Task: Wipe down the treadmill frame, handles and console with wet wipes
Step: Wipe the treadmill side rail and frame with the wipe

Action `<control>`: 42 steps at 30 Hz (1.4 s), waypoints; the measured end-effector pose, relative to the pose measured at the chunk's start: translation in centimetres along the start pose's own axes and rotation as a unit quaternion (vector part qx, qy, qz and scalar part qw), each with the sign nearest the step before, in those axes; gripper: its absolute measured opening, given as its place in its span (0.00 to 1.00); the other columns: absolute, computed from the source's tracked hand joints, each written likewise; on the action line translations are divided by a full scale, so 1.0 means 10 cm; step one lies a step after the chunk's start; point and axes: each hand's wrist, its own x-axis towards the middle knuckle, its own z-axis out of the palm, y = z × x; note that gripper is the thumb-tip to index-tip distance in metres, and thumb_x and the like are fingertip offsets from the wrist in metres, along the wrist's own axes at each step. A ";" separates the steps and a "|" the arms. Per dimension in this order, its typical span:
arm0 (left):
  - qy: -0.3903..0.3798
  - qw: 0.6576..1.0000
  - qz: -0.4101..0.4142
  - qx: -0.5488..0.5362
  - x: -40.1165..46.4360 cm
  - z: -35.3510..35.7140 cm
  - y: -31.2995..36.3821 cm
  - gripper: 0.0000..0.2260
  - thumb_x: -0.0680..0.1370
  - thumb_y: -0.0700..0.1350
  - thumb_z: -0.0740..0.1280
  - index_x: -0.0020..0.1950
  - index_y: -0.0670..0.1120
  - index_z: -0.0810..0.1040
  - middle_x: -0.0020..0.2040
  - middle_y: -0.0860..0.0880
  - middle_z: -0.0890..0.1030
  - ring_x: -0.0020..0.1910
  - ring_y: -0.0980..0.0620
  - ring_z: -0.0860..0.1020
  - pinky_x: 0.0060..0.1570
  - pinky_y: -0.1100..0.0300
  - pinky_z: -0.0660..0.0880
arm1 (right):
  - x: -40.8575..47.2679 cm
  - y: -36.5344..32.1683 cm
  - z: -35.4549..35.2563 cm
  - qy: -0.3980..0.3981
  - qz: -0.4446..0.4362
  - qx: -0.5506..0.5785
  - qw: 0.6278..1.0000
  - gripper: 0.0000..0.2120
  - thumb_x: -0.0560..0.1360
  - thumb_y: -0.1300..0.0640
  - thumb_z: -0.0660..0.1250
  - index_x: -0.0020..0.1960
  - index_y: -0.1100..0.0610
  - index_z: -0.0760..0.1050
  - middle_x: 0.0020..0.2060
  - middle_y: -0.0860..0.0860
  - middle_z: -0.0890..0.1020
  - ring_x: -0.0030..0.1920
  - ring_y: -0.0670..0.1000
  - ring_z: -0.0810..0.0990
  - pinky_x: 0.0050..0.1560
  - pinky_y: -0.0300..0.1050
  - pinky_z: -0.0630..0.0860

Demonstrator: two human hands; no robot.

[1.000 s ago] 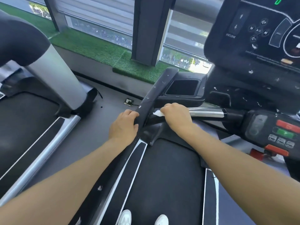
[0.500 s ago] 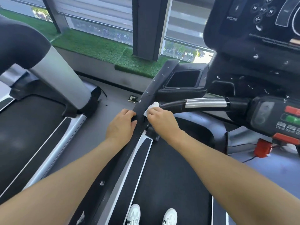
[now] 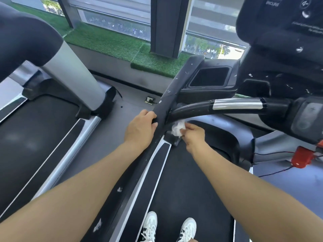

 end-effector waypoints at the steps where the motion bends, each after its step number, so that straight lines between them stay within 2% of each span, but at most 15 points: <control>1: -0.001 1.000 -0.001 0.001 0.01 0.00 0.00 0.12 0.81 0.46 0.61 0.62 0.46 0.74 0.58 0.48 0.73 0.52 0.45 0.75 0.45 0.58 0.66 | -0.01 -0.03 0.11 -0.022 0.042 0.075 0.996 0.14 0.73 0.74 0.64 0.55 0.65 0.78 0.46 0.55 0.80 0.48 0.54 0.77 0.54 0.47 0.76; 4: -0.003 1.000 0.001 0.009 0.03 -0.01 0.01 0.11 0.80 0.46 0.62 0.62 0.45 0.73 0.58 0.47 0.73 0.52 0.44 0.75 0.47 0.54 0.70 | -0.11 -0.15 0.33 -0.043 0.105 0.169 0.979 0.11 0.73 0.78 0.59 0.40 0.64 0.72 0.35 0.54 0.72 0.41 0.48 0.72 0.58 0.44 0.74; 6: -0.005 1.000 0.004 0.010 0.04 -0.02 0.01 0.11 0.80 0.46 0.62 0.61 0.45 0.73 0.58 0.47 0.74 0.52 0.44 0.75 0.47 0.54 0.70 | -0.14 -0.20 0.35 -0.027 0.127 0.185 0.974 0.12 0.73 0.77 0.60 0.42 0.62 0.72 0.37 0.53 0.73 0.37 0.46 0.72 0.46 0.35 0.78; 11: -0.014 1.000 0.001 0.016 0.09 -0.02 0.01 0.11 0.80 0.46 0.63 0.61 0.46 0.73 0.58 0.47 0.74 0.53 0.44 0.75 0.46 0.57 0.66 | -0.30 -0.37 0.23 -0.019 0.138 0.188 0.972 0.09 0.73 0.78 0.60 0.51 0.71 0.74 0.49 0.60 0.76 0.59 0.58 0.76 0.55 0.43 0.76; 14: -0.025 0.999 -0.007 0.020 0.10 -0.05 0.02 0.11 0.80 0.46 0.62 0.62 0.46 0.72 0.59 0.48 0.73 0.54 0.44 0.75 0.45 0.57 0.65 | -0.41 -0.48 0.10 -0.069 0.073 0.126 0.987 0.12 0.73 0.78 0.59 0.54 0.71 0.75 0.43 0.60 0.80 0.51 0.57 0.80 0.57 0.47 0.76; 17: -0.028 0.999 -0.011 0.023 0.09 -0.06 0.03 0.11 0.80 0.46 0.62 0.62 0.46 0.72 0.58 0.48 0.73 0.53 0.44 0.74 0.44 0.57 0.66 | -0.47 -0.66 -0.06 -0.081 -0.168 -0.097 0.978 0.14 0.71 0.72 0.60 0.32 0.59 0.74 0.26 0.51 0.73 0.31 0.50 0.72 0.36 0.45 0.73; 20: -0.026 0.999 -0.009 0.022 0.08 -0.06 0.04 0.11 0.81 0.46 0.61 0.62 0.46 0.72 0.57 0.48 0.73 0.51 0.44 0.75 0.44 0.56 0.67 | -0.44 -0.81 -0.17 0.032 -0.457 -0.370 0.808 0.11 0.73 0.67 0.59 0.35 0.57 0.74 0.29 0.49 0.72 0.35 0.52 0.69 0.33 0.44 0.64; 23: -0.023 0.999 -0.003 0.029 0.07 -0.05 0.04 0.10 0.81 0.46 0.60 0.61 0.46 0.72 0.57 0.47 0.73 0.50 0.43 0.75 0.43 0.55 0.68 | -0.30 -0.76 -0.16 0.084 -0.484 -0.590 0.641 0.14 0.72 0.67 0.63 0.53 0.55 0.80 0.46 0.50 0.80 0.49 0.55 0.75 0.37 0.43 0.69; 24: -0.024 0.999 0.000 0.030 0.07 -0.05 0.04 0.11 0.81 0.46 0.60 0.61 0.45 0.72 0.57 0.47 0.73 0.50 0.43 0.75 0.43 0.55 0.69 | -0.23 -0.68 -0.14 0.096 -0.496 -0.633 0.587 0.10 0.67 0.67 0.69 0.46 0.57 0.81 0.41 0.51 0.80 0.46 0.54 0.77 0.34 0.40 0.66; 26: -0.025 0.999 0.004 0.032 0.08 -0.04 0.03 0.10 0.81 0.46 0.61 0.61 0.45 0.72 0.56 0.47 0.73 0.50 0.43 0.75 0.44 0.53 0.71 | -0.23 -0.58 -0.07 0.106 -0.504 -0.649 0.560 0.13 0.53 0.69 0.75 0.30 0.58 0.75 0.28 0.51 0.77 0.32 0.54 0.77 0.30 0.37 0.58; 32: -0.022 0.999 0.008 0.037 0.10 -0.01 0.00 0.09 0.80 0.46 0.61 0.58 0.46 0.72 0.55 0.47 0.73 0.49 0.43 0.75 0.45 0.50 0.73 | -0.25 -0.32 0.19 0.045 -0.519 -0.593 0.615 0.13 0.57 0.70 0.74 0.29 0.57 0.73 0.26 0.51 0.75 0.31 0.53 0.78 0.25 0.38 0.56; 35: -0.018 0.999 0.013 0.032 0.09 0.00 0.00 0.09 0.80 0.46 0.61 0.58 0.45 0.72 0.55 0.47 0.73 0.49 0.43 0.75 0.44 0.51 0.71 | -0.26 -0.34 0.13 0.010 -0.472 -0.603 0.643 0.04 0.75 0.62 0.66 0.45 0.57 0.80 0.38 0.53 0.80 0.40 0.56 0.79 0.30 0.44 0.67; 37: -0.014 0.999 0.014 0.031 0.08 0.00 0.00 0.09 0.80 0.46 0.61 0.59 0.45 0.72 0.55 0.47 0.73 0.50 0.43 0.75 0.43 0.53 0.70 | -0.31 -0.29 0.01 -0.062 -0.396 -0.600 0.693 0.12 0.79 0.60 0.59 0.56 0.52 0.79 0.46 0.54 0.80 0.47 0.58 0.78 0.40 0.47 0.71; 40: -0.011 0.999 0.012 0.031 0.09 0.00 -0.01 0.09 0.80 0.46 0.61 0.59 0.45 0.73 0.56 0.47 0.73 0.50 0.43 0.75 0.43 0.54 0.69 | -0.34 -0.13 -0.16 -0.023 -0.318 -0.468 0.824 0.13 0.75 0.65 0.60 0.52 0.56 0.81 0.46 0.53 0.82 0.47 0.57 0.78 0.44 0.46 0.74; 42: -0.010 0.999 0.014 0.028 0.09 0.00 -0.02 0.09 0.80 0.46 0.61 0.59 0.45 0.73 0.56 0.47 0.74 0.50 0.43 0.75 0.43 0.54 0.69 | -0.29 -0.10 -0.19 0.052 -0.144 -0.224 0.963 0.10 0.74 0.67 0.60 0.42 0.60 0.80 0.37 0.55 0.80 0.37 0.56 0.76 0.34 0.39 0.73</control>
